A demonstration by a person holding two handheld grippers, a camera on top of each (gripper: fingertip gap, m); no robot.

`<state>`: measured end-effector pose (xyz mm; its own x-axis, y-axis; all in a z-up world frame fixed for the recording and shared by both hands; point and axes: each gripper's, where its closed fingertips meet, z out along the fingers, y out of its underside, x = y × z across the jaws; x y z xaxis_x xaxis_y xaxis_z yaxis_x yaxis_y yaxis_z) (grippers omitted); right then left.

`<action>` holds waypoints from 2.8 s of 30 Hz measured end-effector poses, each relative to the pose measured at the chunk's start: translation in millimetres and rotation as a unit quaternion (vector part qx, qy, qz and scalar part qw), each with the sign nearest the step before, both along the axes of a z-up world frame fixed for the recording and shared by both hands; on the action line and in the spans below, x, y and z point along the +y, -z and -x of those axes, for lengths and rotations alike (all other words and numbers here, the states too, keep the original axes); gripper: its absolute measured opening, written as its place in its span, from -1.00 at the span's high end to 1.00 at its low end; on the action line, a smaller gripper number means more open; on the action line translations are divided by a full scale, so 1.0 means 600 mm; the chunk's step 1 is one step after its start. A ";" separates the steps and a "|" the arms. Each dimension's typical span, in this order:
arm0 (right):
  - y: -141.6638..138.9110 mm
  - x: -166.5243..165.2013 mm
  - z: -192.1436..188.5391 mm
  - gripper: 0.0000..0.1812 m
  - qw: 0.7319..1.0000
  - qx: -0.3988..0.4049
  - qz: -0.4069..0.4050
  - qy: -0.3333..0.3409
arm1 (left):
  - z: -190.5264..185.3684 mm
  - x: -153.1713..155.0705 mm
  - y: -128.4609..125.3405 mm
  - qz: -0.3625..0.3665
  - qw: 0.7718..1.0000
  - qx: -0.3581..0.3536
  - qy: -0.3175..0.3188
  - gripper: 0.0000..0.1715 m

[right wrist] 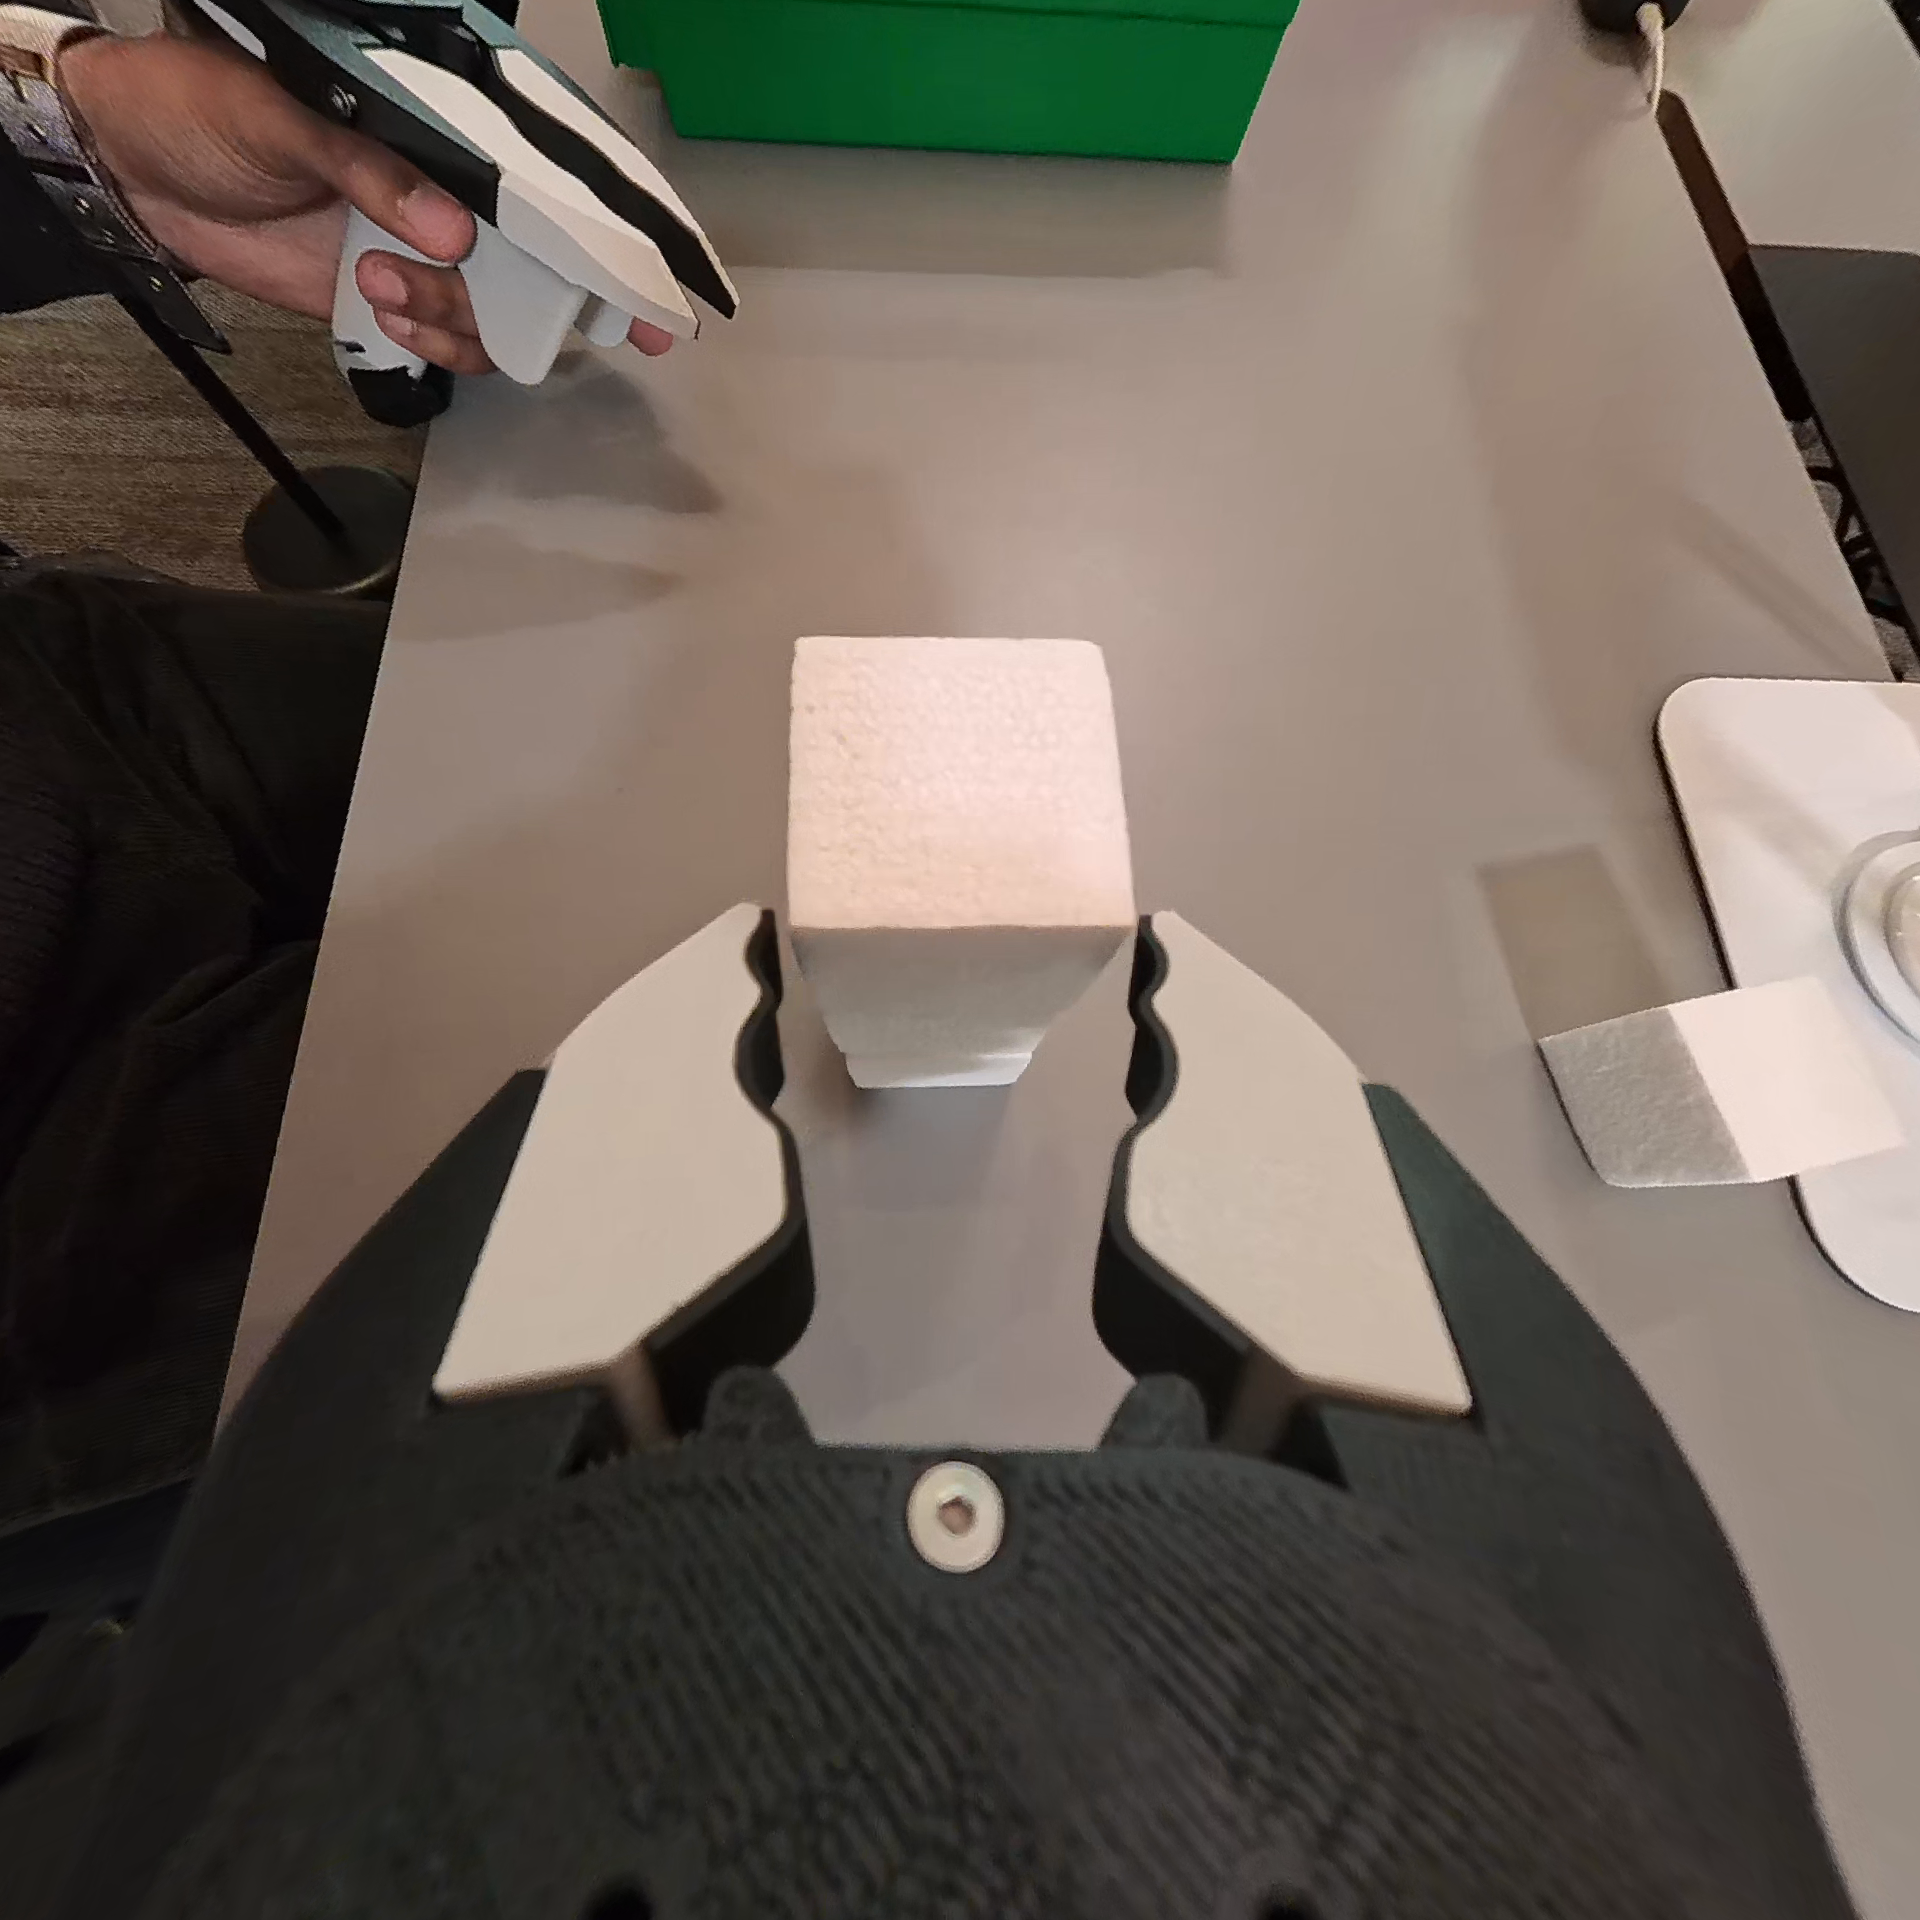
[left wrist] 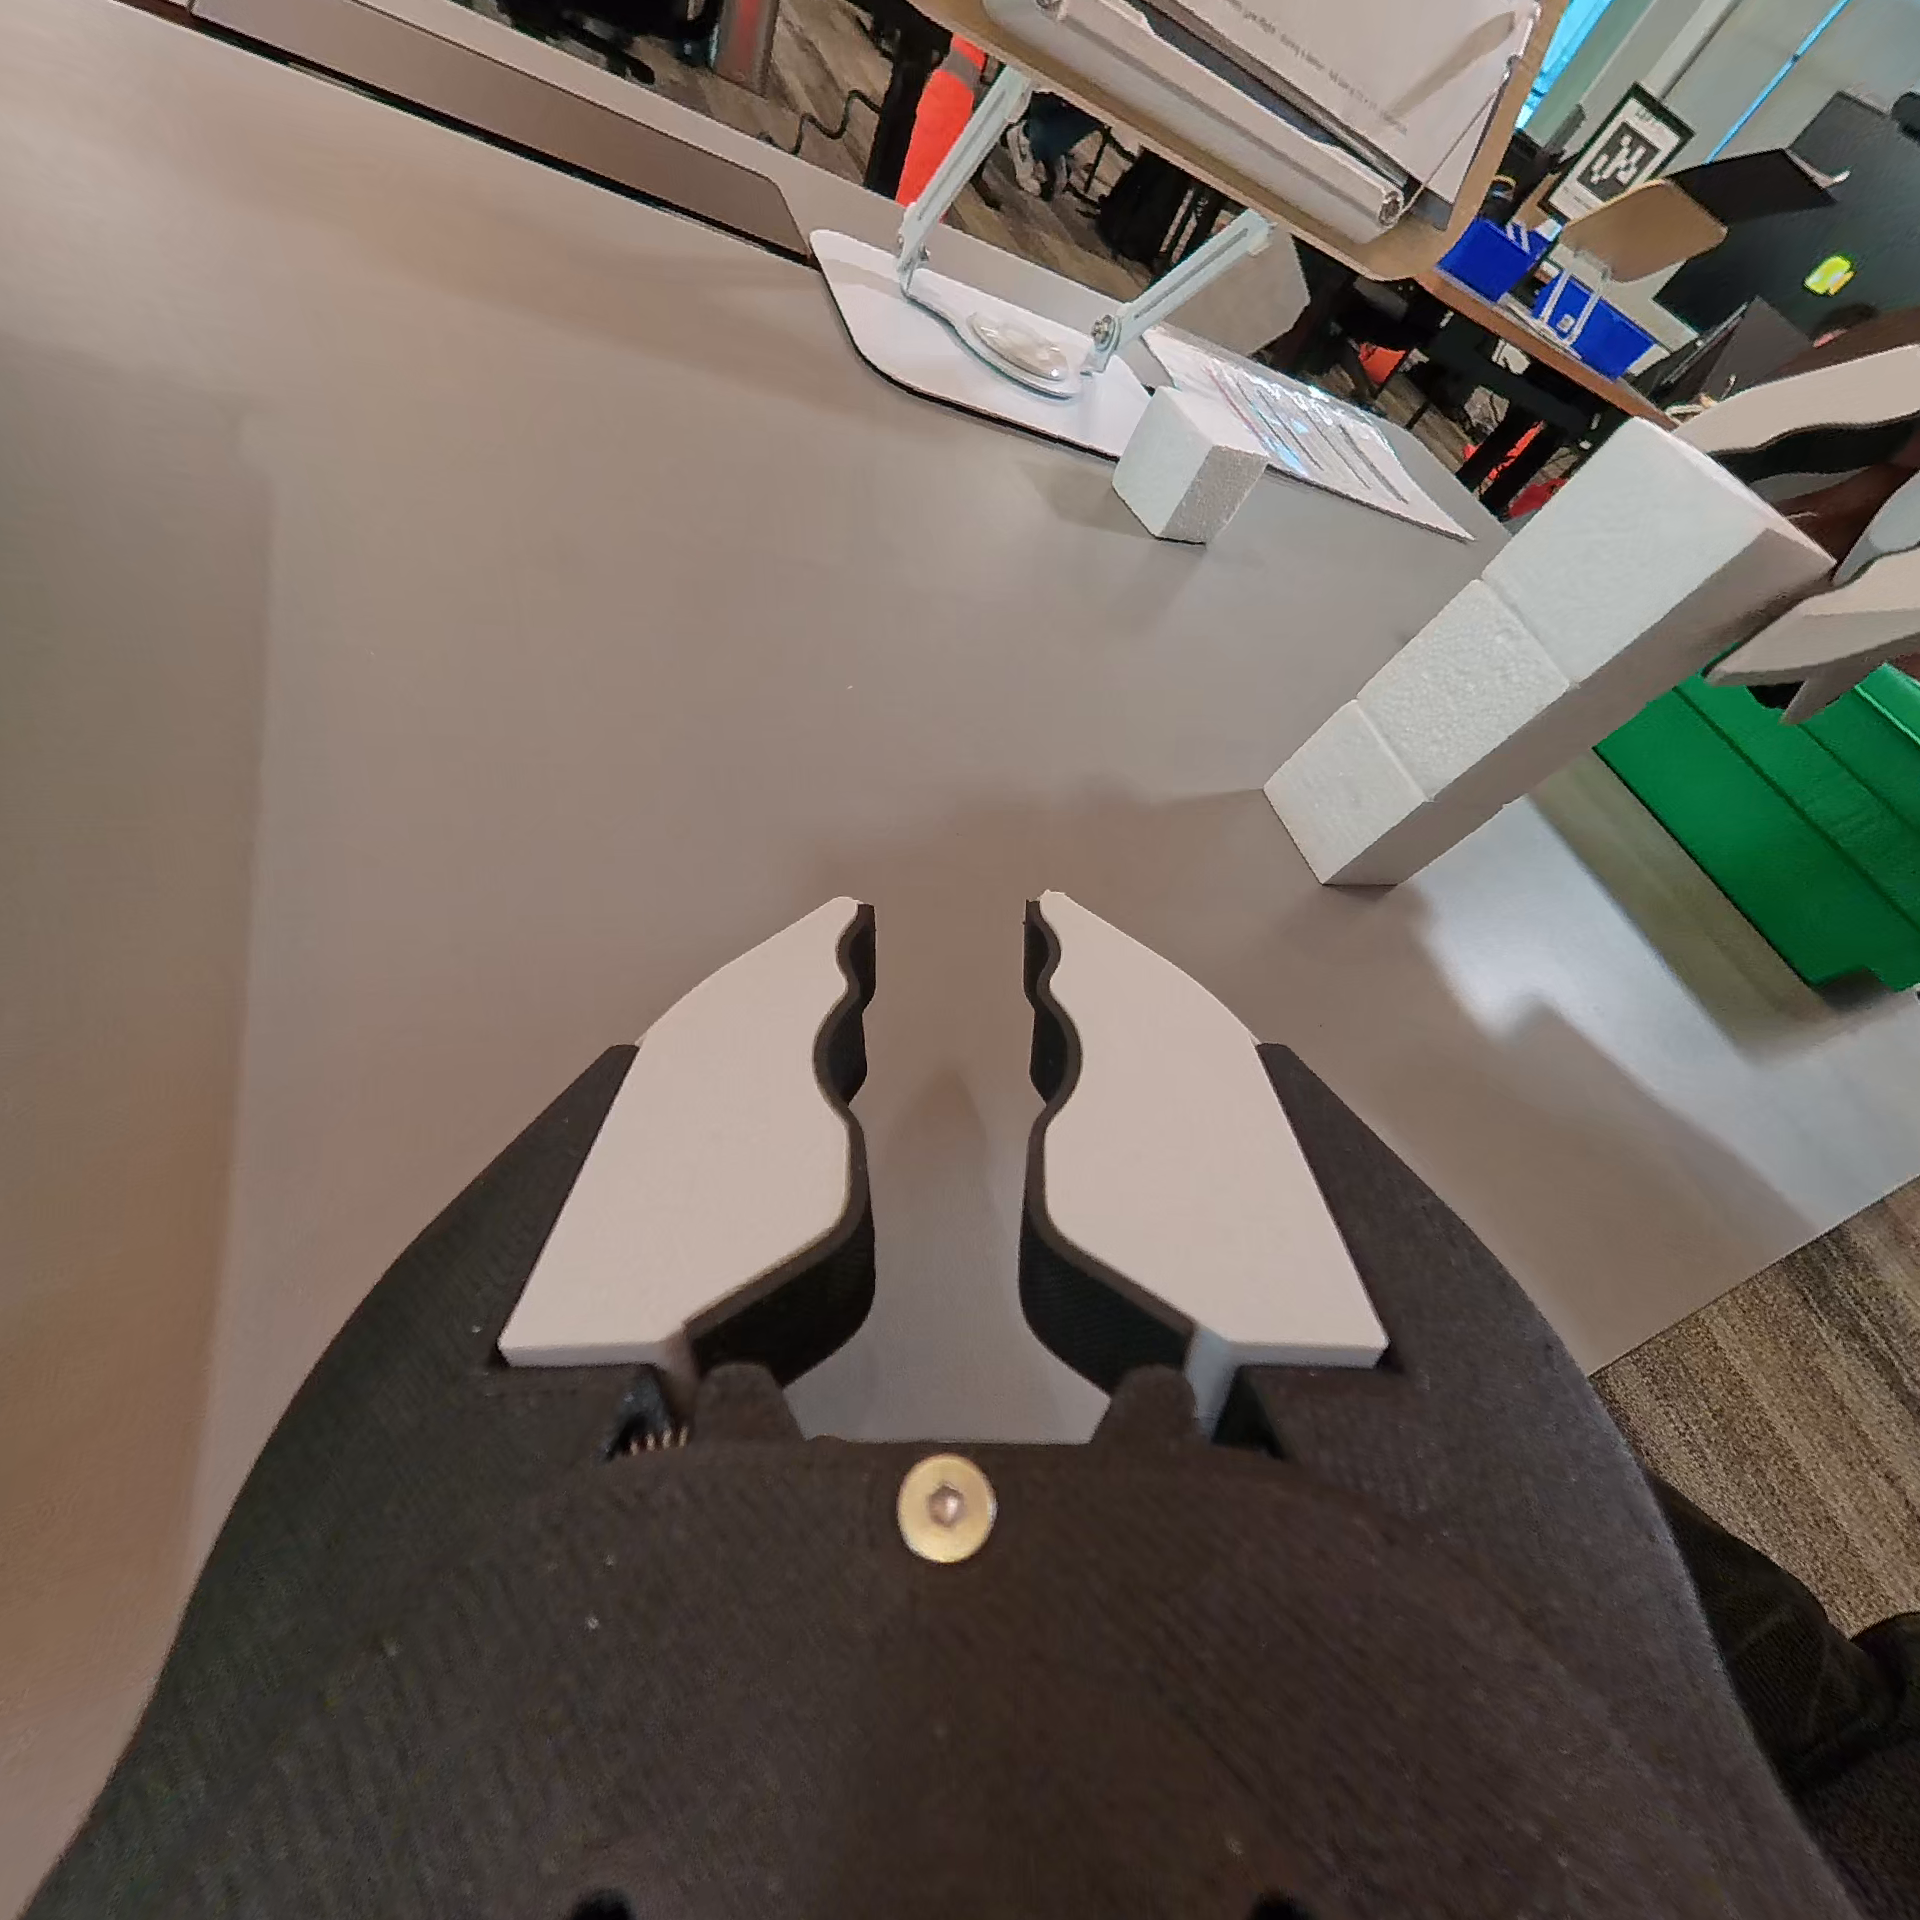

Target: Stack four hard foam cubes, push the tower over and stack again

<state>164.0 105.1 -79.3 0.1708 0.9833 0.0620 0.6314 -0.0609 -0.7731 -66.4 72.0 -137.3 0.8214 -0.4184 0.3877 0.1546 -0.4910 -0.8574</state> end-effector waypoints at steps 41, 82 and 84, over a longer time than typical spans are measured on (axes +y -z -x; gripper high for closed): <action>0.103 0.365 -0.104 0.09 0.853 0.131 -0.024 0.505 | -0.004 0.000 0.005 0.016 1.000 -0.018 0.004 0.66; 0.092 0.202 -0.209 0.32 0.871 0.019 -0.083 0.483 | -0.047 -0.024 0.043 0.002 0.990 0.125 0.067 0.67; 0.078 0.138 -0.220 0.32 0.869 0.050 -0.057 0.488 | -0.054 -0.027 0.039 -0.006 0.990 0.123 0.073 0.68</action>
